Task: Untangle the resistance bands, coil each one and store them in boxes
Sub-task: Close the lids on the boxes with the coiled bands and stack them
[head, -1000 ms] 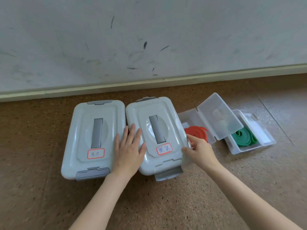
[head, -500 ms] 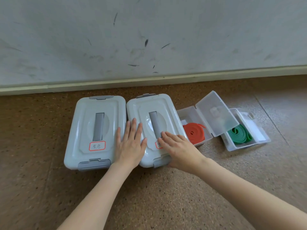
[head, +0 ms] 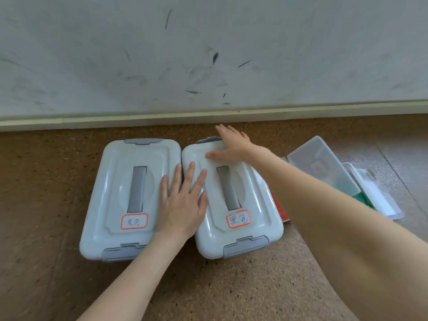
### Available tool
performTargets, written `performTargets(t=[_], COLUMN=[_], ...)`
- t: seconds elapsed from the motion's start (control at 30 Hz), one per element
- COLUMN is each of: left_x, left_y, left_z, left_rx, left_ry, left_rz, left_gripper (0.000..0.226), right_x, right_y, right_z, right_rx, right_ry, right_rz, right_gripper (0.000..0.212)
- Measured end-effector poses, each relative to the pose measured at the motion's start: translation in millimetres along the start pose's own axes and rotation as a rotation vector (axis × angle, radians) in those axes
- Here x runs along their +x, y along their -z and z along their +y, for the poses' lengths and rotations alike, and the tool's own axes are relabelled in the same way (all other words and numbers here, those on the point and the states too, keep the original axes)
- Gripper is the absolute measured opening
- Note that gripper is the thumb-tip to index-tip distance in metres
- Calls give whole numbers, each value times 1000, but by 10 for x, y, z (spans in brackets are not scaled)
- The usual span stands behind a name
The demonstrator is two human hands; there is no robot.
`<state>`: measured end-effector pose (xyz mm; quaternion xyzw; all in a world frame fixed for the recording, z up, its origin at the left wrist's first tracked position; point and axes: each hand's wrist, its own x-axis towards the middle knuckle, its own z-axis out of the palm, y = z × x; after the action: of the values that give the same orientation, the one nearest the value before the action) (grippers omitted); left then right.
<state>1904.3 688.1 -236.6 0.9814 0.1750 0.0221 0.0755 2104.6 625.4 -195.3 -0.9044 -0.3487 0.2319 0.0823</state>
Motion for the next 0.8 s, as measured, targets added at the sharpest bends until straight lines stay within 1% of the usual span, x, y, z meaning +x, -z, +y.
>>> performTargets(t=[0.07,0.1,0.23,0.3,0.37,0.43,0.5,0.57,0.6,0.67,0.73,0.8], left_x=[2,1,5,27,20,37,49,-1,-77,-336,-663,-884], left_y=[-16,-29,-29,-40,-63,-47,0,98,152,216,224,198], left_z=[-16,-27,-4,2,15,4,-38,-123,-182,-347,-498,-594], left_rx=[-12,-16,-40,-66,-68,-50,-39,-93,-108,-39,9,-7], left_ry=[-12,-10,-11,-3,13,21,15,8,2,9,99,204], left_rz=[3,6,19,12,0,-33,-79,-119,-127,-113,-152,-246], left_gripper=[60,59,58,57,53,52,54,58,59,64,72,79], right_x=[203,237,183,102,-60,-337,-745,-1156,-1341,-1601,-1726,-1781], right_y=[20,11,-41,-47,-97,-207,-371,-503,-543,-604,-664,-675], right_z=[50,68,56,2,-49,-73,-10,160,259,381,390,359], right_rx=[88,117,121,146,165,192,227,291,348,450,507,596], right_ry=[-82,-94,-82,-115,-138,-170,-250,-351,-399,-434,-432,-454], right_rz=[-80,-77,85,119,186,281,342,382,362,222,78,74], right_gripper=[98,98,70,64,62,68,75,75,72,60,54,53])
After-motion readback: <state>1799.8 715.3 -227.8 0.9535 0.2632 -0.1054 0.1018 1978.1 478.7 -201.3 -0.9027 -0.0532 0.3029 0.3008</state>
